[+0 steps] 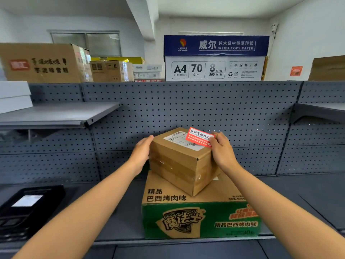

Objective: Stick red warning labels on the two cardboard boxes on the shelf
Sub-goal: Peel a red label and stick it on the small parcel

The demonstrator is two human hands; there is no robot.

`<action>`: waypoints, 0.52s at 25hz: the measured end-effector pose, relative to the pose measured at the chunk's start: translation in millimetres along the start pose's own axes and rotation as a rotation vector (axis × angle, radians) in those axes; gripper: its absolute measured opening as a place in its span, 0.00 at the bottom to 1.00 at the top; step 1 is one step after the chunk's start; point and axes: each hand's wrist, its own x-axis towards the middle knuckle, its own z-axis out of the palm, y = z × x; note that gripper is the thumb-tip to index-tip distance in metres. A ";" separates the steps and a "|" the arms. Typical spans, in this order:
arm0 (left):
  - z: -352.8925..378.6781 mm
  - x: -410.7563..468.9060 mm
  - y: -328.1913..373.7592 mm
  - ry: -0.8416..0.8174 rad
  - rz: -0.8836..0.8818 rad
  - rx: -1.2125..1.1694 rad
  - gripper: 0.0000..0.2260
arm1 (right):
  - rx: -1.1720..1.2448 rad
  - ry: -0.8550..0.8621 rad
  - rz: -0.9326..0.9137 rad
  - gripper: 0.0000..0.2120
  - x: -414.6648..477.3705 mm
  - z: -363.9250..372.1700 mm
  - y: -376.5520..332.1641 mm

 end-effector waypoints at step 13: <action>13.4 -50.2 -10.8 0.136 0.128 0.424 0.41 | 0.244 0.015 -0.016 0.10 27.7 -21.1 -11.6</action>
